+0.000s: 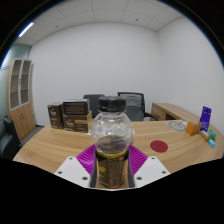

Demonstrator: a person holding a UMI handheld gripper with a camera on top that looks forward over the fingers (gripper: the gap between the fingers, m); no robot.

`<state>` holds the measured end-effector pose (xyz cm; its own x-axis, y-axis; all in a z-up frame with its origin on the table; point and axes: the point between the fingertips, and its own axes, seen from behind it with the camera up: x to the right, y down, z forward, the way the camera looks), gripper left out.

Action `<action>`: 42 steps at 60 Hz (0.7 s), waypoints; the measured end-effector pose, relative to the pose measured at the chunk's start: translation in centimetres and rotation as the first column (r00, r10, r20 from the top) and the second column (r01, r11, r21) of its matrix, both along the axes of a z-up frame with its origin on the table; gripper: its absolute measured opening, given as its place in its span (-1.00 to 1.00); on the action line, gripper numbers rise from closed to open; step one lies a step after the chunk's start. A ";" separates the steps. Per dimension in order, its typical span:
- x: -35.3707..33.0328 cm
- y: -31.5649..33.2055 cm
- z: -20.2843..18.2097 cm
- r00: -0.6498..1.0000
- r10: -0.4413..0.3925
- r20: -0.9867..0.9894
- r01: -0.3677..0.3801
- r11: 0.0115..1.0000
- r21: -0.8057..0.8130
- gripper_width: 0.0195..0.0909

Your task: Pour water

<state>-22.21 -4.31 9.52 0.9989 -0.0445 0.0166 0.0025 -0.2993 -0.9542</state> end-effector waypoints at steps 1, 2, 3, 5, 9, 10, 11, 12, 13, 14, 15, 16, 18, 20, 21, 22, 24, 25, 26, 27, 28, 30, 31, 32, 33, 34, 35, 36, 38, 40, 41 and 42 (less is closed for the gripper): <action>0.0 -0.1 0.0 1.000 -0.003 0.001 0.003 1.000 0.001 -0.36; 0.0 -0.1 0.1 1.000 -0.004 0.004 0.004 1.000 0.002 -0.44; 0.1 -0.1 0.1 1.000 -0.007 0.008 0.007 1.000 0.002 -0.44; 0.2 -0.1 0.1 1.000 -0.009 0.018 0.009 1.000 0.002 -0.51; -0.1 -0.1 0.1 0.999 -0.002 0.041 0.002 1.000 -0.003 -0.53; -0.2 -0.1 0.2 0.999 0.000 0.050 0.000 1.000 -0.004 -0.61; -0.2 -0.1 0.3 0.998 0.000 0.056 0.000 1.000 -0.005 -0.61; -0.4 -0.1 0.4 0.998 0.002 0.059 -0.001 1.000 -0.007 -0.61; -0.8 -0.1 0.5 0.998 0.007 0.063 -0.007 1.000 -0.010 -0.61; -1.2 -0.1 0.6 0.998 0.013 0.063 -0.012 1.000 -0.012 -0.61; -1.6 0.0 0.9 0.998 0.015 0.059 -0.014 1.000 -0.010 -0.61; -2.1 0.1 1.2 0.999 0.017 0.050 -0.017 1.000 -0.006 -0.61; -3.3 0.2 1.9 0.999 0.034 0.027 -0.034 0.999 0.000 -0.61; -3.8 0.1 2.9 0.999 0.052 -0.010 -0.052 0.999 0.014 -0.61; -4.4 0.2 3.5 0.998 0.059 -0.032 -0.058 0.998 0.022 -0.61; -5.0 0.4 4.1 0.996 0.070 -0.055 -0.068 0.997 0.029 -0.61; -6.5 0.8 5.3 0.989 0.094 -0.114 -0.089 0.995 0.047 -0.61; -7.2 1.0 6.0 0.983 0.105 -0.152 -0.097 0.994 0.058 -0.61; -7.7 1.3 6.7 0.974 0.114 -0.194 -0.102 0.992 0.070 -0.61; -8.8 1.7 7.4 0.965 0.118 -0.232 -0.102 0.992 0.081 -0.61; -9.3 2.0 8.0 0.953 0.126 -0.276 -0.106 0.991 0.087 -0.61; -9.9 2.6 9.4 0.921 0.137 -0.364 -0.106 0.989 0.105 -0.60; -9.7 3.1 9.8 0.901 0.142 -0.411 -0.102 0.988 0.116 -0.60; -10.0 3.5 10.4 0.876 0.146 -0.460 -0.099 0.987 0.124 -0.60; -10.3 3.8 11.0 0.847 0.152 -0.510 -0.098 0.987 0.130 -0.60; -10.5 4.2 11.6 0.814 0.156 -0.559 -0.097 0.986 0.135 -0.61; -10.6 4.6 12.1 0.777 0.156 -0.610 -0.091 0.986 0.138 -0.61; -10.7 5.1 12.6 0.736 0.153 -0.660 -0.082 0.987 0.138 -0.61; -11.2 6.1 13.4 0.639 0.143 -0.756 -0.065 0.989 0.133 -0.61; -11.7 7.0 13.8 0.539 0.129 -0.832 -0.050 0.991 0.121 -0.61; -11.6 7.4 14.1 0.480 0.123 -0.869 -0.042 0.992 0.117 -0.61; -11.6 7.8 14.3 0.418 0.117 -0.901 -0.037 0.993 0.112 -0.62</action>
<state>-33.80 3.49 23.85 0.4344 0.0725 -0.8978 -0.8539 -0.2840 -0.4361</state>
